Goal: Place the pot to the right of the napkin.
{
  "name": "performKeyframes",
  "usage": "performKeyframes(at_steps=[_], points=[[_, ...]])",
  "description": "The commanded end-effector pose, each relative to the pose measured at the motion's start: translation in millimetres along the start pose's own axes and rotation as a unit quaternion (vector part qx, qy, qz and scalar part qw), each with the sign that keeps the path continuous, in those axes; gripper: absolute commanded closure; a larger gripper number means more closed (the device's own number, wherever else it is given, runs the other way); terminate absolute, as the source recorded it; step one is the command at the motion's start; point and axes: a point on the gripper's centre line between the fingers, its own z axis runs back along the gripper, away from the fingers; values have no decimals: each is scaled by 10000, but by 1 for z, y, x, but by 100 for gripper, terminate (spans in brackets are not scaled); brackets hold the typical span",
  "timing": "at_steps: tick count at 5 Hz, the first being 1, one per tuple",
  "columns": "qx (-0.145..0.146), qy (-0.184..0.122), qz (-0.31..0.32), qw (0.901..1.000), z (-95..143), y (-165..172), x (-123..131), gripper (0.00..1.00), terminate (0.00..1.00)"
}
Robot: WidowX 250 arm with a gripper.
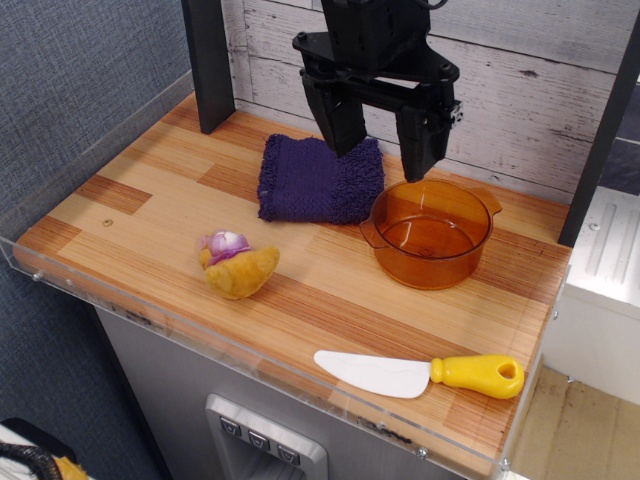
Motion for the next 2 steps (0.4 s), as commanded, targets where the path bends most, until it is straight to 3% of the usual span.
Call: performKeyframes(at_steps=[1, 2], points=[[31, -148, -76, 9999, 12, -11, -19, 0, 0], [31, -148, -76, 9999, 12, -11, -19, 0, 100]])
